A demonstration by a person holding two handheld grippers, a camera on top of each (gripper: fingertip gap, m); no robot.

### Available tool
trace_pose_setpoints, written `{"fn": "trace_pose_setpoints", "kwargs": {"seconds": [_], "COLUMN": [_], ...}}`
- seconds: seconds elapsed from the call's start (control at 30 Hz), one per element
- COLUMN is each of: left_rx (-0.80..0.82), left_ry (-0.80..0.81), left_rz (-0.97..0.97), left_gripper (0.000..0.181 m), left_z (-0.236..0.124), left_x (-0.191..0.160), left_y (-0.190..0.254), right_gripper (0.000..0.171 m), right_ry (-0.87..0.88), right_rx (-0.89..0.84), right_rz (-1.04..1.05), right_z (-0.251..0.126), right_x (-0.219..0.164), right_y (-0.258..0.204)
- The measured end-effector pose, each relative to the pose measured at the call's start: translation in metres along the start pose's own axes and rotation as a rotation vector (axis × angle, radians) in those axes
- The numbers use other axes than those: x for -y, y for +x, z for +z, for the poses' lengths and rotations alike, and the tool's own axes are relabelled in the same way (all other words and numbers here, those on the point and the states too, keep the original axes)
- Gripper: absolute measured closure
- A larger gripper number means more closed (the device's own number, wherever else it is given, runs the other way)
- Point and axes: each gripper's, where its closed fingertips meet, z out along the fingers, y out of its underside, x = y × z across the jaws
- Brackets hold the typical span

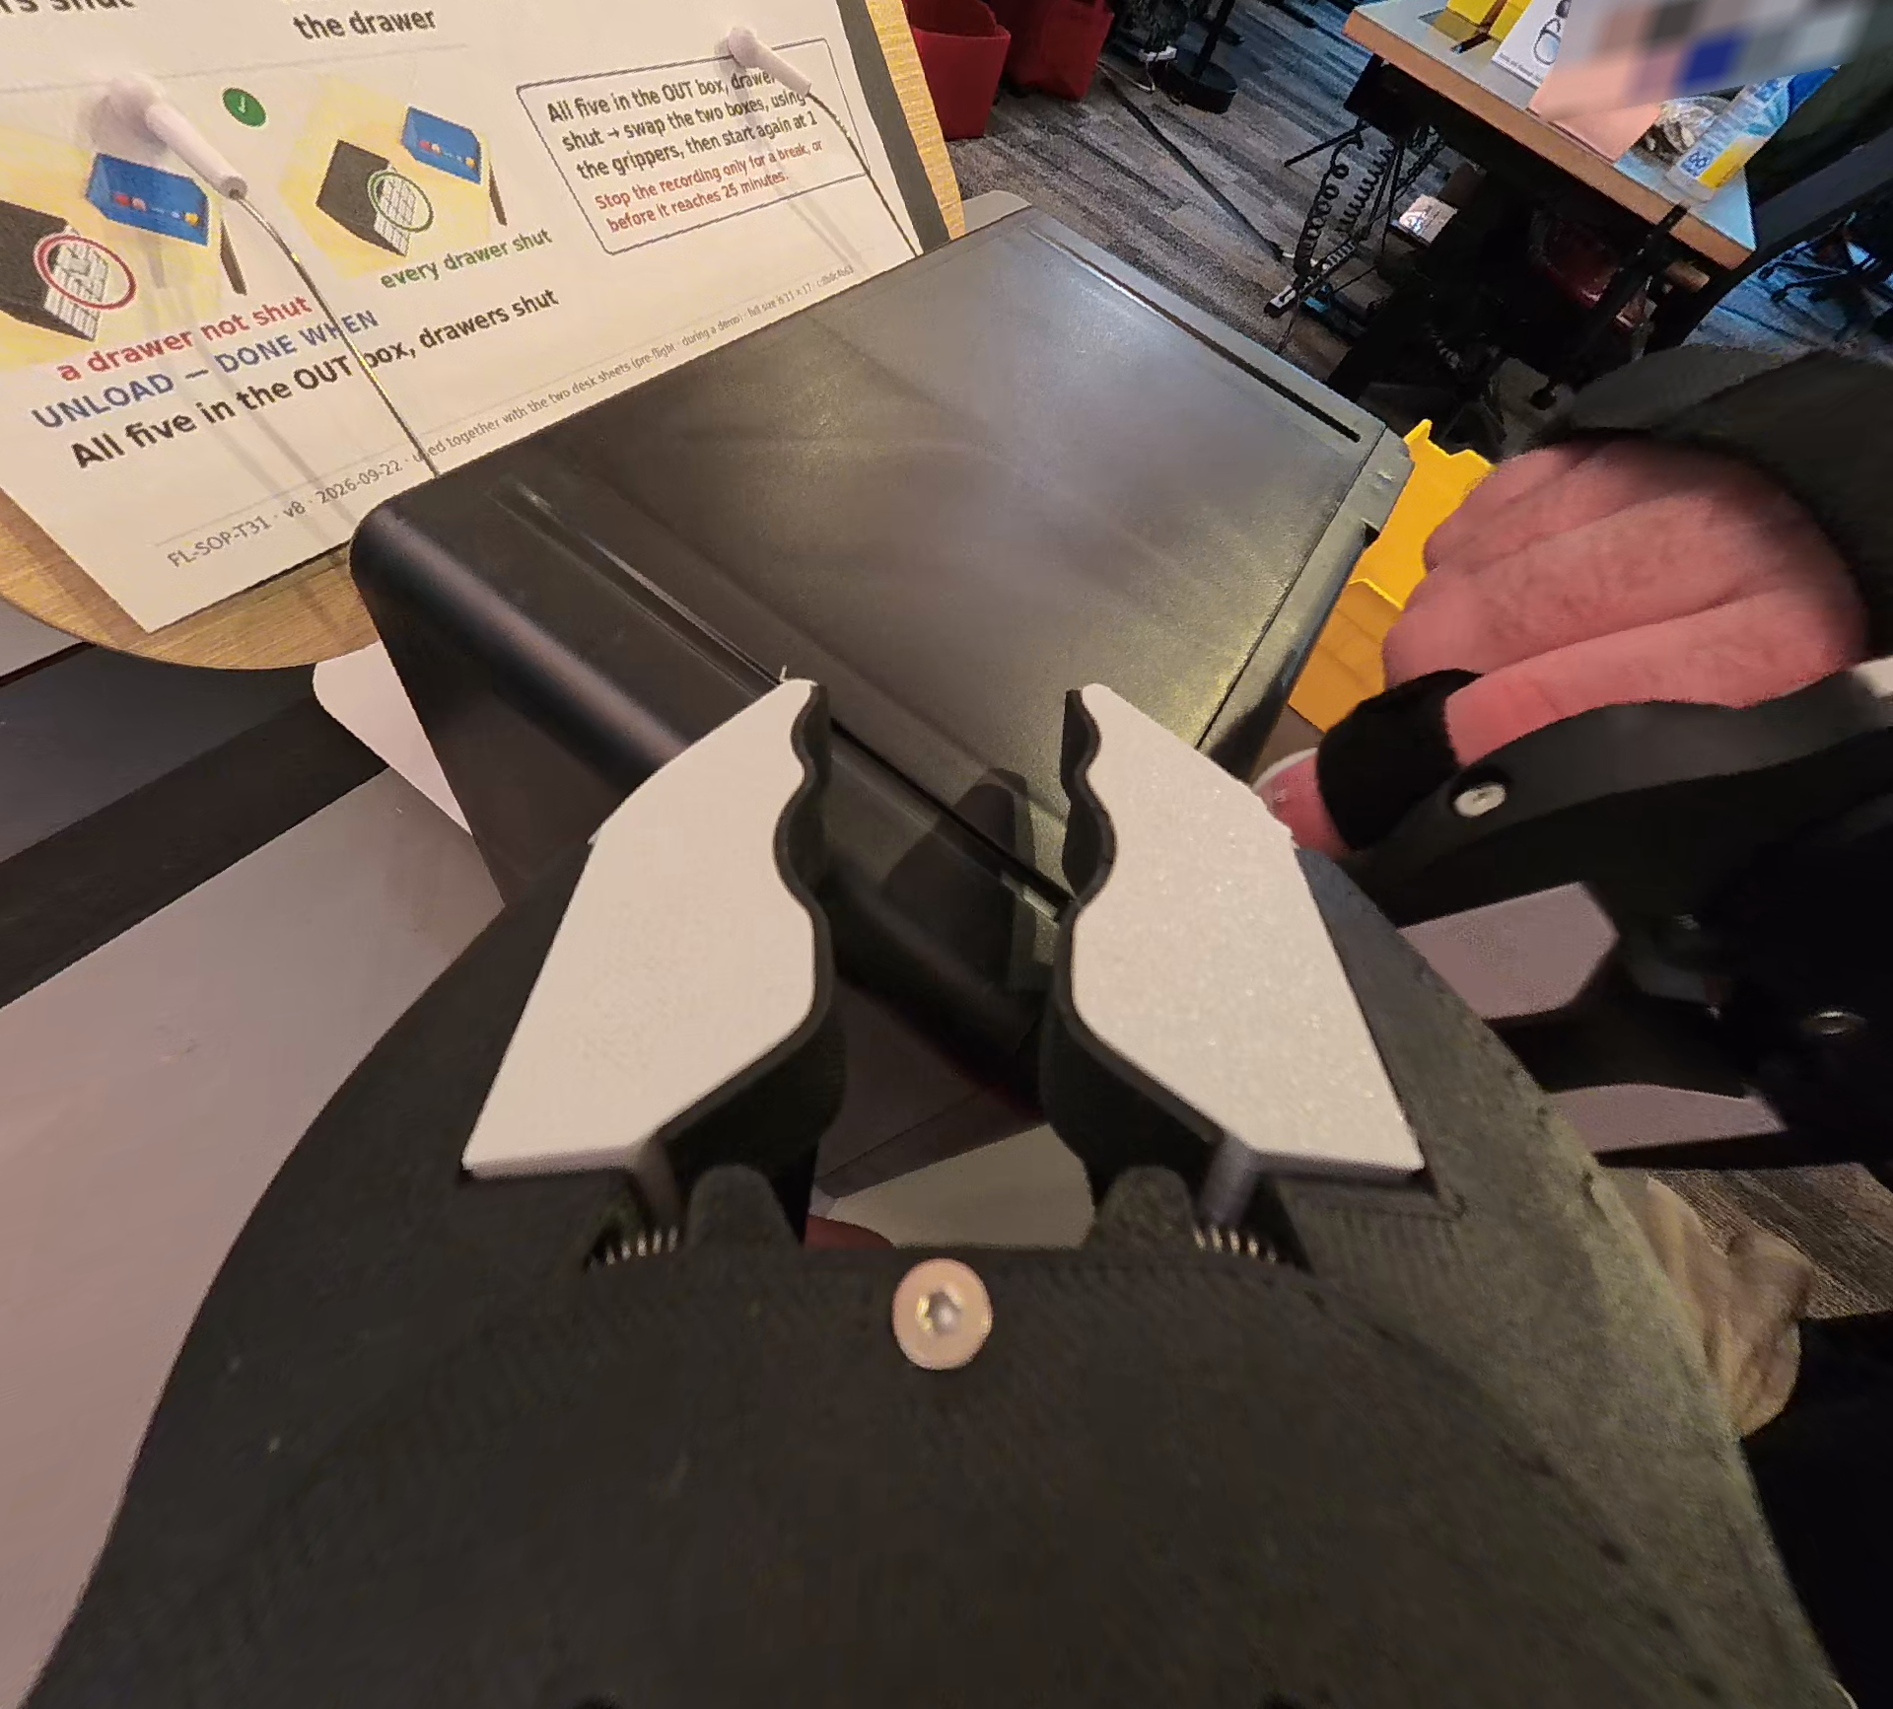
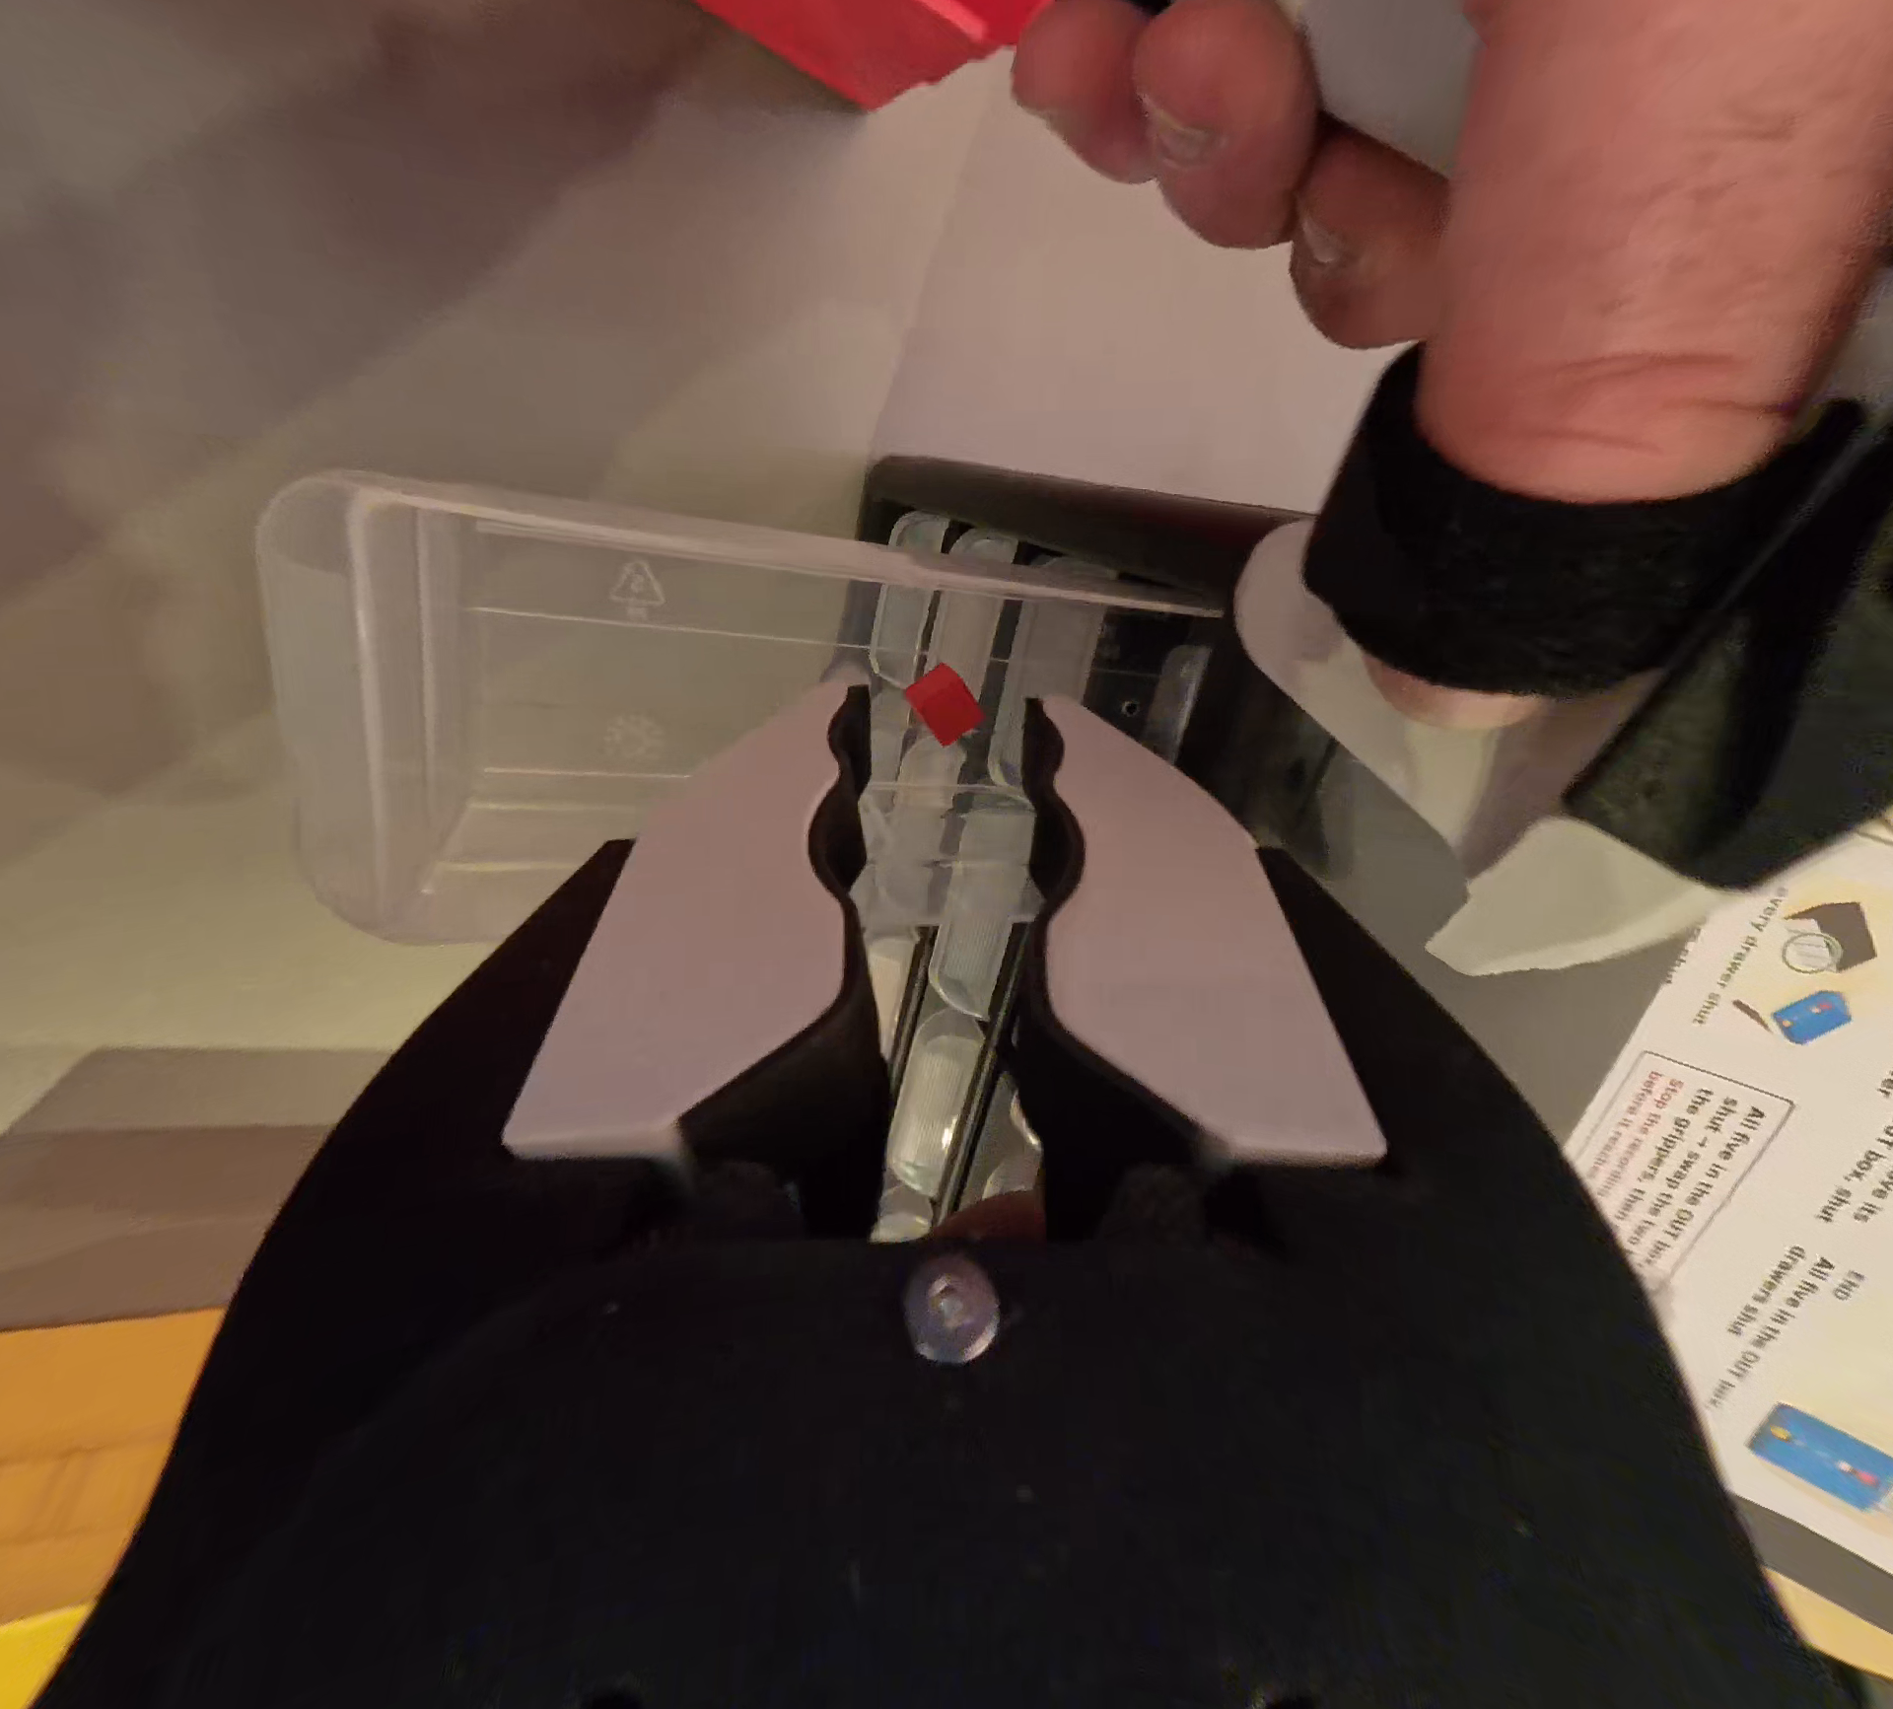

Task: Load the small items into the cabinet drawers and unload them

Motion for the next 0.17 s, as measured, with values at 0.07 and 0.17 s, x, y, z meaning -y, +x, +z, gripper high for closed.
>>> {"fn": "trace_pose_setpoints", "kwargs": {"seconds": [0.07, 0.17], "left_rx": [0.001, 0.003], "left_ry": [0.000, 0.001], "left_rz": [0.000, 0.001], "left_gripper": [0.137, 0.137], "left_z": [-0.0001, -0.0001], "left_x": [-0.0001, -0.0002], "left_y": [0.0001, 0.0000], "right_gripper": [0.151, 0.160], "right_ry": [-0.034, -0.050], "right_rx": [-0.005, 0.008], "right_rz": [-0.027, -0.042], "right_z": [0.0051, 0.0072], "right_x": [-0.0032, -0.0029], "right_y": [0.0004, 0.0001]}}
